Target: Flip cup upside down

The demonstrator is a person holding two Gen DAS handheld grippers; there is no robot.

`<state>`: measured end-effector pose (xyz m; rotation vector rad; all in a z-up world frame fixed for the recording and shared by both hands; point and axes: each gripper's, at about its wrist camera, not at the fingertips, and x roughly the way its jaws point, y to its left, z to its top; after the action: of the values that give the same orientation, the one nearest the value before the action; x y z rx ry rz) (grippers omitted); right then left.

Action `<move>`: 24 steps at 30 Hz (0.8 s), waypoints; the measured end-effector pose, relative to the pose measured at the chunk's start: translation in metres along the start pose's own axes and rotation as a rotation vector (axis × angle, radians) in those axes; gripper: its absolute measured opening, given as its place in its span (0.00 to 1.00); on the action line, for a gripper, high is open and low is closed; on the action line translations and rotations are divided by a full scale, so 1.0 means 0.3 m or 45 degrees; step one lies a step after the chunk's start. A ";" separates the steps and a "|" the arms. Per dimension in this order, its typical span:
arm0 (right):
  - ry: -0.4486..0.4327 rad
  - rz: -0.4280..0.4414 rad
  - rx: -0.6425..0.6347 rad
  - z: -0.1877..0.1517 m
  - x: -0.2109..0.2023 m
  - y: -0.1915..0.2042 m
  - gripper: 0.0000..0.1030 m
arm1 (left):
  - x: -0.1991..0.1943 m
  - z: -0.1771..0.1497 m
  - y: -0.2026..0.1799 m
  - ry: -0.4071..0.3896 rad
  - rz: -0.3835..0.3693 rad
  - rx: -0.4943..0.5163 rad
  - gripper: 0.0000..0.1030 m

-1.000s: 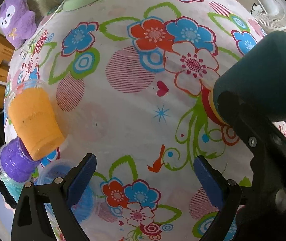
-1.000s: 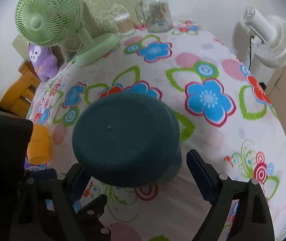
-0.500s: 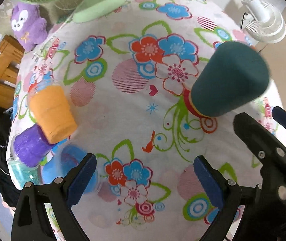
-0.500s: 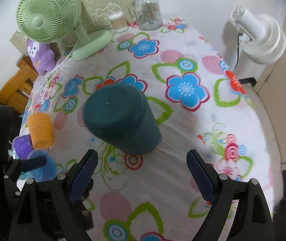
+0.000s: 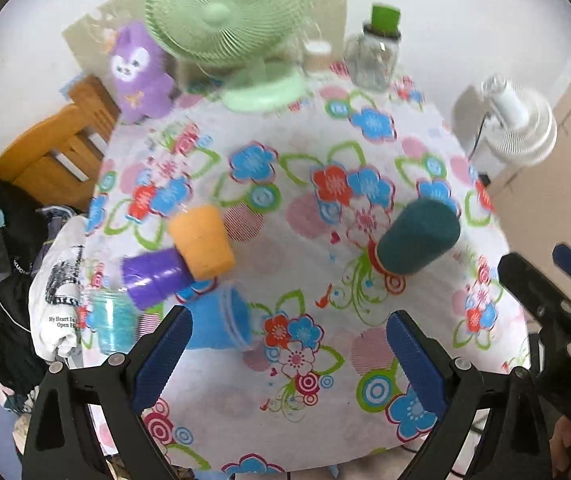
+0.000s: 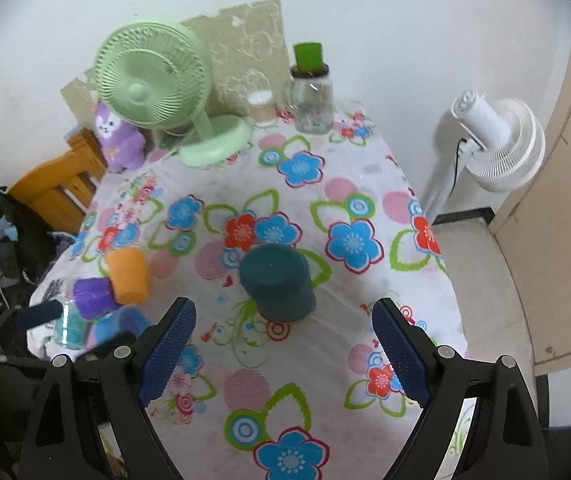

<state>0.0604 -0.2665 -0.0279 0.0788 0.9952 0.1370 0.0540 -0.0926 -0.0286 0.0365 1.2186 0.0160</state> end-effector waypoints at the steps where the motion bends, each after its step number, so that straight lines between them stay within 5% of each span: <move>1: -0.011 0.004 0.002 0.005 -0.021 0.007 0.89 | -0.020 0.001 0.007 -0.024 0.002 -0.006 0.97; 24: -0.099 -0.046 -0.122 0.037 -0.171 0.142 0.92 | -0.193 -0.055 0.136 -0.199 -0.015 -0.126 1.00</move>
<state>0.0389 -0.2320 0.0262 -0.0210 0.9106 0.1475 0.0189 -0.0534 0.0215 -0.0553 1.0605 0.0618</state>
